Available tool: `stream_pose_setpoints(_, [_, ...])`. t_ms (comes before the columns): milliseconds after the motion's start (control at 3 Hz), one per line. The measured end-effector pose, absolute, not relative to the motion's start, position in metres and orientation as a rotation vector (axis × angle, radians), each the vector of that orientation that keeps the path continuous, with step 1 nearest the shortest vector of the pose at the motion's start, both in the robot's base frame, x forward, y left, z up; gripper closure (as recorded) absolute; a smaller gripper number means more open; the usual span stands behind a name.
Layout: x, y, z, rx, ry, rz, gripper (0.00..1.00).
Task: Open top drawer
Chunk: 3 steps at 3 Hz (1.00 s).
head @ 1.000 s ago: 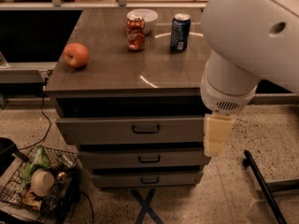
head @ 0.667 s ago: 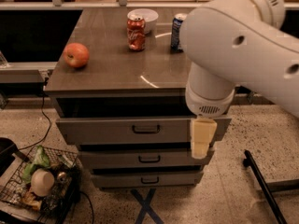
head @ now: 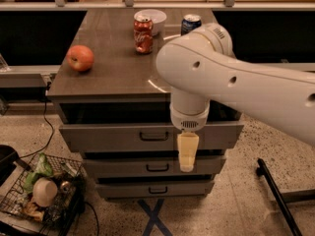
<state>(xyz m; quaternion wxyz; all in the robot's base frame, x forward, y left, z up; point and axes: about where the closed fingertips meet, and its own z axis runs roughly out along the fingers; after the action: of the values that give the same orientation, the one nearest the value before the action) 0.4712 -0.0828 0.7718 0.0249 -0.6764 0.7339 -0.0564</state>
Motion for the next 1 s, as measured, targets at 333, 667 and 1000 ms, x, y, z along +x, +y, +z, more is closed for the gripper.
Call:
stream_pose_setpoints(333, [0.475, -0.07, 0.752, -2.107, 2.262, -0.131, 0.0])
stream_pose_setpoints(667, [0.47, -0.056, 0.744, -2.113, 2.231, -0.103, 0.0])
stream_pose_setpoints(1000, [0.462, -0.037, 0.733, -2.14, 2.193, -0.069, 0.0])
